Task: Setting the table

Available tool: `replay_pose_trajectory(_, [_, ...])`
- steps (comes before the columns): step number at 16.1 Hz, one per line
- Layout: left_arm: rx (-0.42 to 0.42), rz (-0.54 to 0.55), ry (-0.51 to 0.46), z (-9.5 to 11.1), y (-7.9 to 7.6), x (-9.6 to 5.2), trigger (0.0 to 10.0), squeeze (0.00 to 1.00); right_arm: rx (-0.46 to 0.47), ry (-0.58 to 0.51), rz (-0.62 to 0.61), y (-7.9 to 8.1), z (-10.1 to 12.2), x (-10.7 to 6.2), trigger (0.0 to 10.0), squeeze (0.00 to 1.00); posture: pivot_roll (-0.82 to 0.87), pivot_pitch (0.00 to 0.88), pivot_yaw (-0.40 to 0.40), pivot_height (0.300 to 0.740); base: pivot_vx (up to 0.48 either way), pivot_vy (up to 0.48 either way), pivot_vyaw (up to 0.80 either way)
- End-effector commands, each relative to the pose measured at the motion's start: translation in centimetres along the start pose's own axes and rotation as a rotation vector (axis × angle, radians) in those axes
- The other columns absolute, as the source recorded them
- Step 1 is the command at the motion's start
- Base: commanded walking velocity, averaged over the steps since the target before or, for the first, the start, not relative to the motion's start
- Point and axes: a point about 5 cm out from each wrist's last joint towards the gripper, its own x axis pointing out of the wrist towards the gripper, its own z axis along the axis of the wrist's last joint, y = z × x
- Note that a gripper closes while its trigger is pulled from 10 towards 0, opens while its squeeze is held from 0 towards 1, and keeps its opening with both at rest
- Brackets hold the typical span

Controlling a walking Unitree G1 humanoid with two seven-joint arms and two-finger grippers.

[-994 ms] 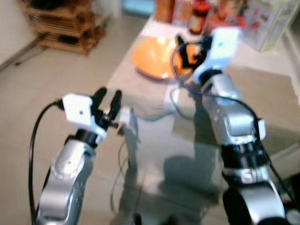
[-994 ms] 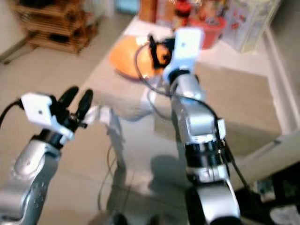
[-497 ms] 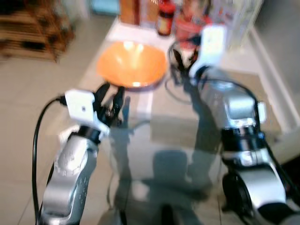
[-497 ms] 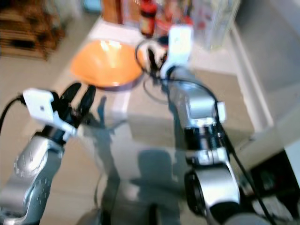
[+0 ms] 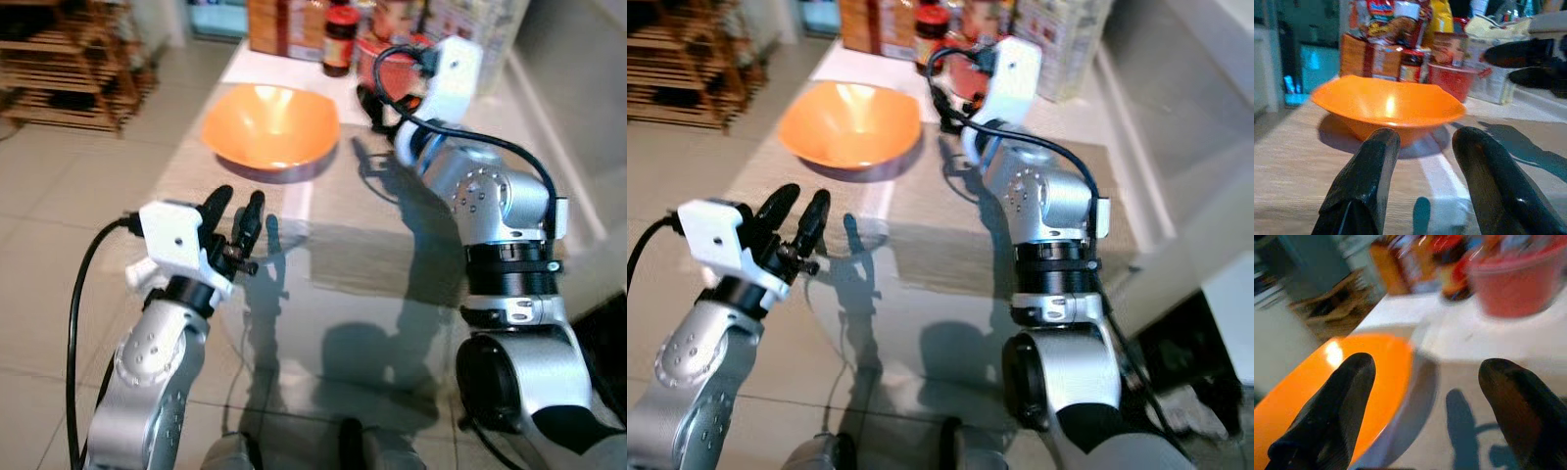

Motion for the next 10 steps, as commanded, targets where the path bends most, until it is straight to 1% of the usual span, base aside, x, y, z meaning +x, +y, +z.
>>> replay_pose_trajectory(1, [-0.004,0.005,0.010,0.1,-0.4,-0.4,10.0,0.00,0.025,0.039,0.061,0.7,-0.4,-0.3,10.0,0.00,-0.05,0.228,-0.030,0.740,0.000,0.000,0.00])
replay_pose_trajectory(2, [-0.007,0.011,0.017,0.1,-0.5,-0.7,10.0,0.00,0.035,0.062,0.068,0.9,-0.5,-0.5,10.0,0.00,-0.05,0.247,-0.033,0.740,0.000,0.000,0.00])
replay_pose_trajectory(3, [-0.019,0.024,0.026,0.2,-0.7,-1.2,10.0,0.00,0.021,0.090,0.055,0.8,-0.5,-0.8,10.0,0.00,-0.05,0.269,-0.037,0.740,0.000,0.000,0.00])
replay_pose_trajectory(7, [-0.029,0.034,0.042,0.3,-1.1,-1.9,10.0,0.00,0.043,0.121,0.072,1.2,-0.7,-0.9,10.0,0.00,-0.04,0.299,-0.040,0.740,0.000,0.000,0.00])
replay_pose_trajectory(8, [-0.029,0.036,0.044,0.3,-1.1,-1.9,10.0,0.00,0.060,0.118,0.083,1.5,-0.8,-0.7,10.0,0.00,-0.04,0.304,-0.041,0.740,0.000,0.000,0.00])
replay_pose_trajectory(9, [-0.030,0.039,0.050,0.4,-1.3,-2.1,10.0,0.00,0.107,0.095,0.119,2.2,-0.5,-0.5,10.0,0.00,-0.04,0.306,-0.043,0.740,0.000,0.000,0.00])
replay_pose_trajectory(10, [-0.031,0.042,0.053,0.4,-1.4,-2.2,10.0,0.00,0.133,0.071,0.142,2.7,-0.2,-0.4,10.0,0.00,-0.03,0.309,-0.044,0.740,0.000,0.000,0.00])
